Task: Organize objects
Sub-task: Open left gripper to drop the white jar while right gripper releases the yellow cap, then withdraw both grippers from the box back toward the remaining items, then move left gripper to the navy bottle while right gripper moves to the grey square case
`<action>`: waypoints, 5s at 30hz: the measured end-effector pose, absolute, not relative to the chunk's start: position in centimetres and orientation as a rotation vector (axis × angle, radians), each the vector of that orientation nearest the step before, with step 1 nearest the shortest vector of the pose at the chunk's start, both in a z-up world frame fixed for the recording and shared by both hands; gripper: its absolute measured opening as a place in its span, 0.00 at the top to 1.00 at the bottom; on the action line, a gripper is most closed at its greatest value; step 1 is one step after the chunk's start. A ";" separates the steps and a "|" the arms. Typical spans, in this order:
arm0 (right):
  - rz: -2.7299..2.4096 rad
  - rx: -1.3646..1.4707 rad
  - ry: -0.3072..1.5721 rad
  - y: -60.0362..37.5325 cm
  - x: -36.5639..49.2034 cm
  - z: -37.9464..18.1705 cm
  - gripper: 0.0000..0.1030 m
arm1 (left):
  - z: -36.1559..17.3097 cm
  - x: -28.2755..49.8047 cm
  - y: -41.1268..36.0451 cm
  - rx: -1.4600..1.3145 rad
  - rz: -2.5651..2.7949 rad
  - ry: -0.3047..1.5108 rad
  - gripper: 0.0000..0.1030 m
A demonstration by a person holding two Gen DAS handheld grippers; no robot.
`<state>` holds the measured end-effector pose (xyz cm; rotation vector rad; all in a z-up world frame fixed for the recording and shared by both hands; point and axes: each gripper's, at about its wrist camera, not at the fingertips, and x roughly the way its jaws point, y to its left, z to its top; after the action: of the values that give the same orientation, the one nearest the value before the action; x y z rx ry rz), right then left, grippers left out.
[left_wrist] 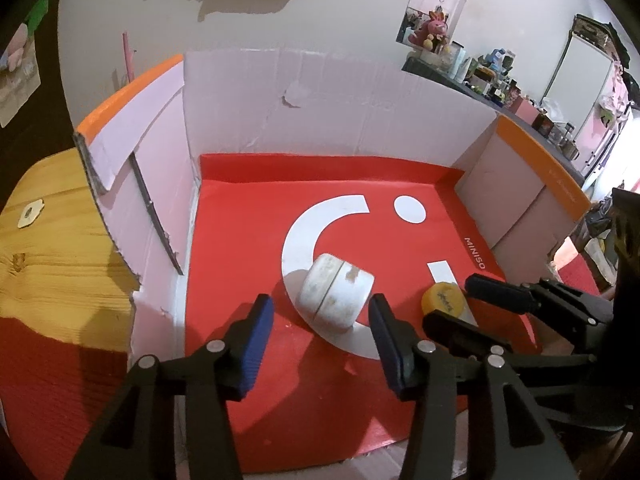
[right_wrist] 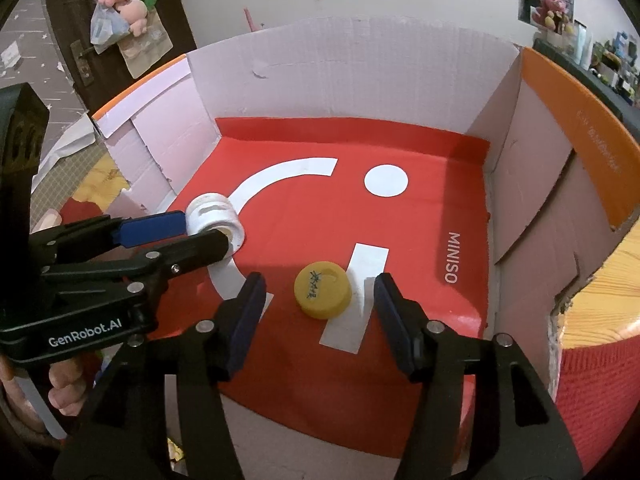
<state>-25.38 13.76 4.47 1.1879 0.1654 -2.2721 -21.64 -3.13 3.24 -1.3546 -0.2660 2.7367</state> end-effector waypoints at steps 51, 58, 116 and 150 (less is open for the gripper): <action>-2.324 1.077 0.189 14.3 -19.9 7.3 0.30 | 5.9 -16.1 -3.3 -1.261 2.863 -0.197 0.15; -2.343 1.062 0.201 14.7 -18.8 7.6 0.23 | 6.2 -14.8 -3.2 -1.249 2.887 -0.166 0.09; -2.339 1.043 0.188 17.0 -10.0 6.1 0.13 | 3.9 -5.8 -1.7 -1.272 2.874 -0.160 0.01; -2.277 1.118 0.206 15.8 -12.2 2.8 0.37 | 1.5 -8.0 -1.2 -1.351 2.769 -0.115 0.36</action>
<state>-12.22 15.83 2.82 1.1177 0.2057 -2.2771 -8.00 -1.18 1.48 -1.3510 -0.1151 2.7694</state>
